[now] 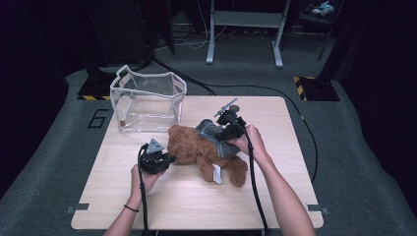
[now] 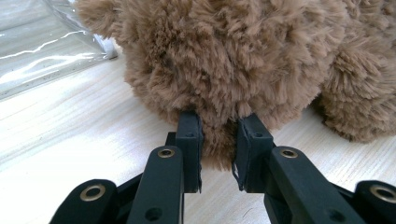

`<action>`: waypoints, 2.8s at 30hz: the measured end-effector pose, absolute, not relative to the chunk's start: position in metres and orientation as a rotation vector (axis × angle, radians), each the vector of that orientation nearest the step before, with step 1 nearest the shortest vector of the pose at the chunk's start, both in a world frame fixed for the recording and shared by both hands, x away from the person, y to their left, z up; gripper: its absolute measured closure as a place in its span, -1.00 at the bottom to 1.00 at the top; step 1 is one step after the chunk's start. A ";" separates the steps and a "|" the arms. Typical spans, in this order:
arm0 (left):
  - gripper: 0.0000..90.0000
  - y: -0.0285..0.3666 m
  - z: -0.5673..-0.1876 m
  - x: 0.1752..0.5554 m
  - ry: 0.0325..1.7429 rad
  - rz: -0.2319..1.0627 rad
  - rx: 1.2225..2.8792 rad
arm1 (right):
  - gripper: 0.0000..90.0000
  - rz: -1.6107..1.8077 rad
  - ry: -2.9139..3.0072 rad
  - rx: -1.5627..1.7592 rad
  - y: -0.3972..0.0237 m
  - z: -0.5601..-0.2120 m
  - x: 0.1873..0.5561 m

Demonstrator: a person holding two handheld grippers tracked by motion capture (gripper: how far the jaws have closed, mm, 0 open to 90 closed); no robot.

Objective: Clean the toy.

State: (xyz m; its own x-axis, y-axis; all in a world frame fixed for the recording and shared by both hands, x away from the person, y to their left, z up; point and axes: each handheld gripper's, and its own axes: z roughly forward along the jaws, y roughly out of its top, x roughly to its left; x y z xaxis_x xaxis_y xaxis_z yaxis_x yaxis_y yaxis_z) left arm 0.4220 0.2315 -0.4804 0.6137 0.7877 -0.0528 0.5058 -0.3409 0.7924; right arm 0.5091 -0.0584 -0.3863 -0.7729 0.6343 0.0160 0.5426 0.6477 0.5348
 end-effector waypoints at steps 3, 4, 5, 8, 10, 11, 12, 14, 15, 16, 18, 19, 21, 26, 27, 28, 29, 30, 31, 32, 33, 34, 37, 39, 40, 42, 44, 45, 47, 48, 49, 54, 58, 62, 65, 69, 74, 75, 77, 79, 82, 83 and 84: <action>0.64 0.231 -0.480 0.422 1.021 0.434 2.016 | 0.72 0.787 2.683 0.992 -0.070 -0.387 0.509; 0.64 0.231 -0.480 0.422 1.021 0.435 2.017 | 0.72 0.788 2.680 0.999 -0.073 -0.387 0.509; 0.64 0.232 -0.480 0.422 1.020 0.434 2.017 | 0.72 0.786 2.676 1.015 -0.077 -0.387 0.509; 0.64 0.232 -0.481 0.422 1.021 0.439 2.018 | 0.72 0.780 2.659 1.043 -0.088 -0.387 0.510; 0.64 0.232 -0.480 0.422 1.022 0.436 2.022 | 0.72 0.774 2.650 1.058 -0.096 -0.387 0.511; 0.64 0.231 -0.481 0.422 1.023 0.440 2.019 | 0.72 0.772 2.646 1.069 -0.099 -0.387 0.511; 0.64 0.231 -0.481 0.422 1.024 0.439 2.017 | 0.72 0.765 2.646 1.079 -0.102 -0.388 0.510; 0.64 0.231 -0.480 0.422 1.023 0.439 2.018 | 0.72 0.762 2.634 1.103 -0.108 -0.389 0.510; 0.64 0.231 -0.480 0.422 1.021 0.437 2.020 | 0.72 0.755 2.630 1.110 -0.110 -0.390 0.510; 0.64 0.231 -0.480 0.422 1.021 0.435 2.022 | 0.72 0.751 2.628 1.115 -0.114 -0.390 0.511; 0.64 0.231 -0.480 0.422 1.024 0.436 2.019 | 0.72 0.736 2.618 1.144 -0.120 -0.393 0.512; 0.64 0.231 -0.480 0.422 1.024 0.436 2.019 | 0.72 0.734 2.607 1.160 -0.124 -0.394 0.512; 0.64 0.232 -0.480 0.422 1.024 0.431 2.020 | 0.72 0.720 2.589 1.188 -0.129 -0.395 0.513; 0.64 0.231 -0.479 0.422 1.021 0.430 2.018 | 0.71 0.775 2.550 1.189 -0.134 -0.384 0.509; 0.64 0.231 -0.478 0.422 1.021 0.428 2.021 | 0.71 0.783 2.548 1.183 -0.133 -0.382 0.508; 0.64 0.231 -0.478 0.422 1.021 0.430 2.019 | 0.71 0.808 2.546 1.157 -0.131 -0.378 0.507; 0.64 0.231 -0.477 0.422 1.021 0.432 2.018 | 0.71 0.822 2.546 1.137 -0.128 -0.374 0.505; 0.64 0.230 -0.477 0.423 1.021 0.438 2.014 | 0.71 0.833 2.545 1.117 -0.124 -0.370 0.504; 0.64 0.230 -0.477 0.423 1.019 0.432 2.017 | 0.71 0.848 2.545 1.105 -0.119 -0.367 0.502; 0.64 0.230 -0.476 0.423 1.018 0.432 2.014 | 0.71 0.855 2.549 1.087 -0.115 -0.365 0.501; 0.64 0.230 -0.476 0.423 1.020 0.432 2.015 | 0.71 0.863 2.556 1.059 -0.109 -0.362 0.500; 0.64 0.230 -0.475 0.423 1.015 0.435 2.018 | 0.70 0.872 2.565 1.041 -0.103 -0.361 0.499; 0.64 0.229 -0.474 0.423 1.015 0.431 2.016 | 0.70 0.896 2.599 0.980 -0.081 -0.359 0.495; 0.64 0.229 -0.474 0.423 1.015 0.435 2.014 | 0.70 0.911 2.614 0.940 -0.068 -0.360 0.493; 0.64 0.229 -0.473 0.423 1.011 0.433 2.018 | 0.70 0.912 2.627 0.923 -0.064 -0.360 0.492; 0.64 0.229 -0.473 0.423 1.010 0.435 2.018 | 0.69 0.926 2.649 0.886 -0.051 -0.362 0.491; 0.64 0.228 -0.473 0.423 1.011 0.433 2.018 | 0.69 0.931 2.667 0.836 -0.039 -0.364 0.488; 0.64 0.228 -0.474 0.423 1.015 0.441 2.012 | 0.69 0.943 2.674 0.818 -0.033 -0.365 0.487; 0.64 0.227 -0.473 0.423 1.014 0.443 2.013 | 0.69 0.963 2.682 0.794 -0.023 -0.366 0.485; 0.64 0.227 -0.473 0.424 1.014 0.444 2.013 | 0.68 0.965 2.692 0.767 -0.019 -0.367 0.484; 0.64 0.227 -0.473 0.424 1.013 0.443 2.014 | 0.68 0.963 2.702 0.780 -0.013 -0.367 0.482; 0.64 0.227 -0.473 0.424 1.018 0.438 2.012 | 0.68 0.973 2.730 0.707 0.004 -0.371 0.478; 0.64 0.227 -0.473 0.424 1.016 0.439 2.012 | 0.68 0.970 2.735 0.672 0.014 -0.374 0.476; 0.65 0.227 -0.471 0.424 1.008 0.434 2.014 | 0.68 0.944 2.741 0.681 0.020 -0.381 0.477; 0.66 0.226 -0.472 0.424 1.013 0.436 2.011 | 0.68 0.924 2.747 0.693 0.020 -0.389 0.477; 0.66 0.229 -0.472 0.425 1.015 0.408 2.014 | 0.68 0.917 2.743 0.716 0.015 -0.393 0.480; 0.66 0.230 -0.473 0.426 1.017 0.413 2.012 | 0.68 0.870 2.742 0.764 0.002 -0.397 0.481; 0.66 0.230 -0.473 0.426 1.020 0.423 2.003 | 0.68 0.866 2.737 0.773 -0.002 -0.397 0.481; 0.66 0.230 -0.473 0.426 1.021 0.411 2.005 | 0.68 0.853 2.732 0.788 -0.011 -0.398 0.481; 0.66 0.231 -0.473 0.427 1.021 0.409 2.007 | 0.68 0.849 2.721 0.796 -0.021 -0.400 0.482; 0.66 0.231 -0.474 0.427 1.022 0.408 2.003 | 0.68 0.848 2.709 0.829 -0.035 -0.400 0.482; 0.66 0.231 -0.474 0.426 1.022 0.407 2.002 | 0.68 0.848 2.697 0.856 -0.038 -0.400 0.481; 0.66 0.231 -0.474 0.426 1.022 0.406 2.002 | 0.68 0.846 2.689 0.884 -0.043 -0.399 0.479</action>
State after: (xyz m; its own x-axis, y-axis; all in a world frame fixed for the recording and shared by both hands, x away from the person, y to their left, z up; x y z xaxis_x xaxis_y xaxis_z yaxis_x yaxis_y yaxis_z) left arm 0.4264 0.2310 -0.4736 0.6166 0.7832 -0.0803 0.5142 -0.3235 0.7943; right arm 0.4795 -0.0426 -0.3993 -0.8051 0.5931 0.0007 0.4866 0.6599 0.5724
